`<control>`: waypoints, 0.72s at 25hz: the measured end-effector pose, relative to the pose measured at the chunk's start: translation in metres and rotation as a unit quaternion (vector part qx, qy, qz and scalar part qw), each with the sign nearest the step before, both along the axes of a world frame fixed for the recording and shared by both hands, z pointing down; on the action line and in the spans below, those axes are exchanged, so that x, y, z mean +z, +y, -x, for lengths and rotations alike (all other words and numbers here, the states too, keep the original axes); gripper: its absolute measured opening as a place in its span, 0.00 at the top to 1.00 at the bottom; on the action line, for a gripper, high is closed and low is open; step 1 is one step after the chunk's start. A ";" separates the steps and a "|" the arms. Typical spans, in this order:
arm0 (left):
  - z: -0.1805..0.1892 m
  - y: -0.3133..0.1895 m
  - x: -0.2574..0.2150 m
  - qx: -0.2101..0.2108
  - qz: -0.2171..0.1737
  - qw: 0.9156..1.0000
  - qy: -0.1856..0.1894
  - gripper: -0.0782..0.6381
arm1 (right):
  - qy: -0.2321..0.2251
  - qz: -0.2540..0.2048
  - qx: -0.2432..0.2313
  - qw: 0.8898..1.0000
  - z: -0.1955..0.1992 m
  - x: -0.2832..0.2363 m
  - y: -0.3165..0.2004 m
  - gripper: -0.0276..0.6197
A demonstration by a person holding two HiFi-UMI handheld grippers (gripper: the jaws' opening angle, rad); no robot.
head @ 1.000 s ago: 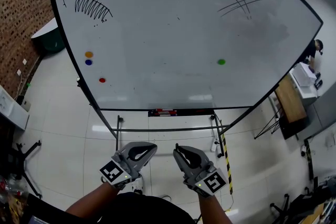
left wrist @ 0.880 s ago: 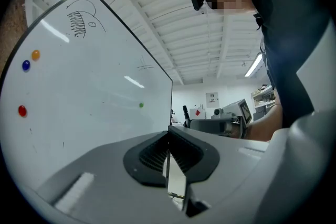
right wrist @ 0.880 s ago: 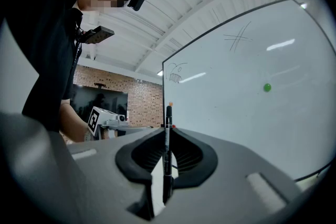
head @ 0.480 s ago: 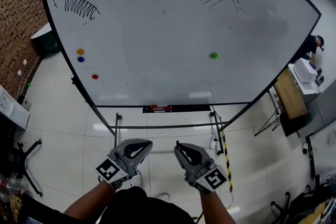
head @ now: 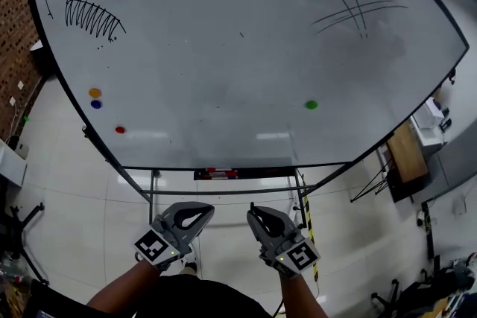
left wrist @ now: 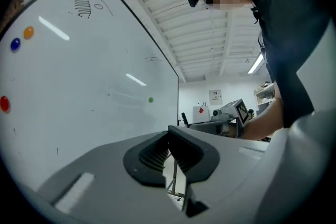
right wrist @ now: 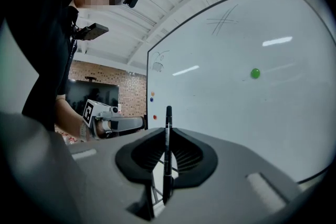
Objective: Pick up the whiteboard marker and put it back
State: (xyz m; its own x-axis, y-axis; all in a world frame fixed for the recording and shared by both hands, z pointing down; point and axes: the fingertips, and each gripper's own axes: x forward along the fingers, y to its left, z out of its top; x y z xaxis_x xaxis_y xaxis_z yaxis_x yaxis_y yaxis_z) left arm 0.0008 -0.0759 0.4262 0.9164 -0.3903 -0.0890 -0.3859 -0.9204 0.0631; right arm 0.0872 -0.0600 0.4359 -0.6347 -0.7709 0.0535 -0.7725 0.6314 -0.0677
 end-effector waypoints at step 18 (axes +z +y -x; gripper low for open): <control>-0.024 -0.097 0.026 0.011 0.020 1.000 -0.017 0.89 | 0.308 0.101 -0.072 0.943 -0.064 0.177 -0.161 0.90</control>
State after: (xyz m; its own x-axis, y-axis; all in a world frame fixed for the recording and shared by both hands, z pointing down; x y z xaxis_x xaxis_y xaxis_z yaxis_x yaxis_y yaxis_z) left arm 0.0246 -0.1727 0.4523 0.9269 -0.3729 -0.0423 -0.3684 -0.9256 0.0871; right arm 0.1513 -0.2208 0.6128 -0.5317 -0.6143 0.5830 -0.6119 0.7546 0.2370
